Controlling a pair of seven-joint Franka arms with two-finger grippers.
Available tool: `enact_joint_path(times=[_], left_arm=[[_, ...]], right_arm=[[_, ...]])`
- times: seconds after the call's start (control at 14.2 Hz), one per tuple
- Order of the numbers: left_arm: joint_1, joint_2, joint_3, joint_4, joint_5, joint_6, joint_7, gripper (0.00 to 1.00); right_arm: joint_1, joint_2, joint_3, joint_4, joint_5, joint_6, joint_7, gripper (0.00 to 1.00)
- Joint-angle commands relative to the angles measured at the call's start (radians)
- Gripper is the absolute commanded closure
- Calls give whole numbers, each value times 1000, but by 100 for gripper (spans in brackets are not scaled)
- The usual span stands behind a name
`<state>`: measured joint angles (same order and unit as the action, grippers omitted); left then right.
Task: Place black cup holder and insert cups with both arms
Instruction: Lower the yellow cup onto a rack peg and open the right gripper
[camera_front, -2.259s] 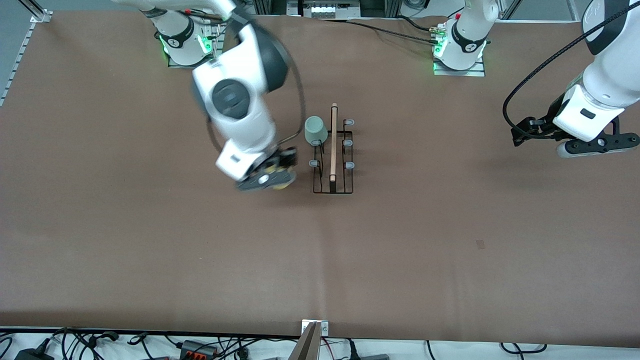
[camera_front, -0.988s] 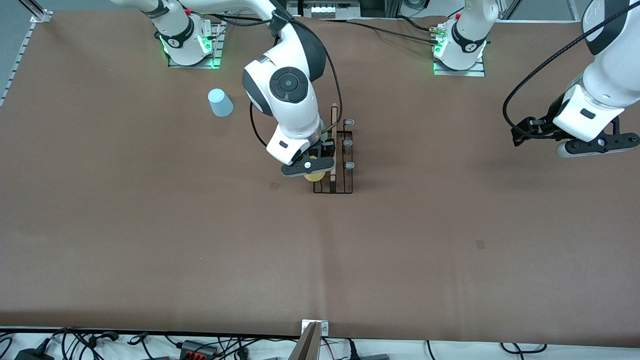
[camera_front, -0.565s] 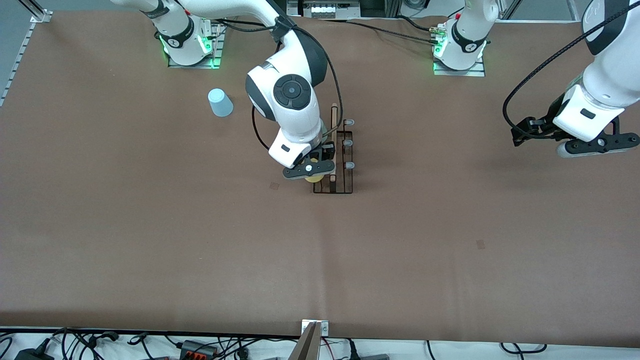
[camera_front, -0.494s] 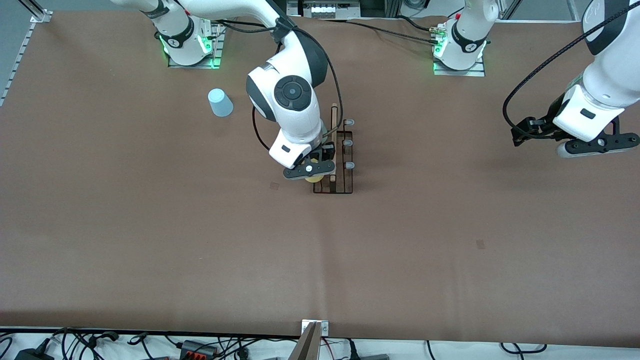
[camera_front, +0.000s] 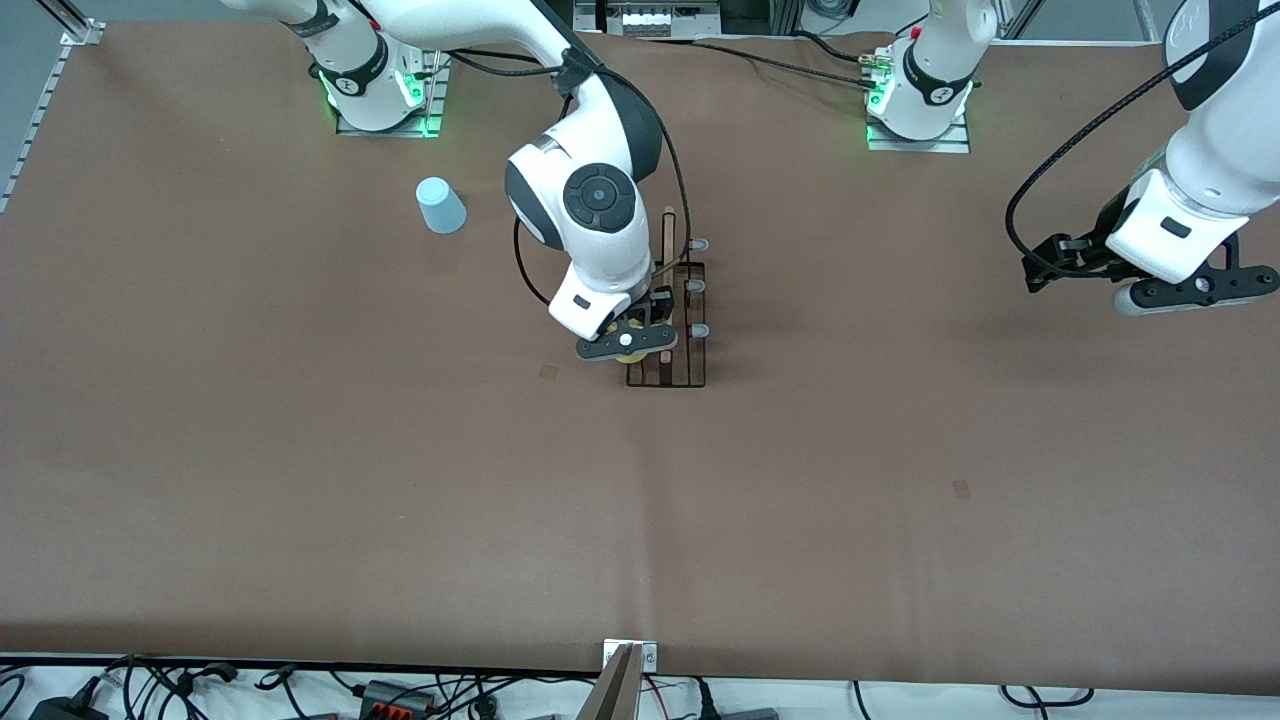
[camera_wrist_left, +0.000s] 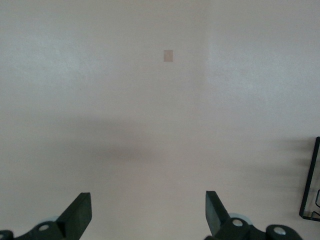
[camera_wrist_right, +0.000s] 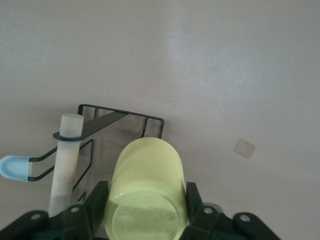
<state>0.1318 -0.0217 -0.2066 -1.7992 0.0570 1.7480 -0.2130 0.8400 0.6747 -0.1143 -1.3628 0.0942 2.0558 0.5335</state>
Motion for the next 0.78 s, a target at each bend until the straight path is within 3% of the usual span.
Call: enact_joint_path(times=[0.0, 0.35, 0.71], left_arm=[[6, -11, 1, 1, -20, -9, 23, 0], [6, -11, 1, 1, -20, -9, 23, 0], [6, -11, 1, 1, -20, -9, 23, 0]], right_arm=[[2, 5, 8, 28, 7, -5, 10, 0], [-30, -23, -14, 114, 6, -120, 3, 0], [-195, -130, -27, 122, -8, -230, -24, 0]])
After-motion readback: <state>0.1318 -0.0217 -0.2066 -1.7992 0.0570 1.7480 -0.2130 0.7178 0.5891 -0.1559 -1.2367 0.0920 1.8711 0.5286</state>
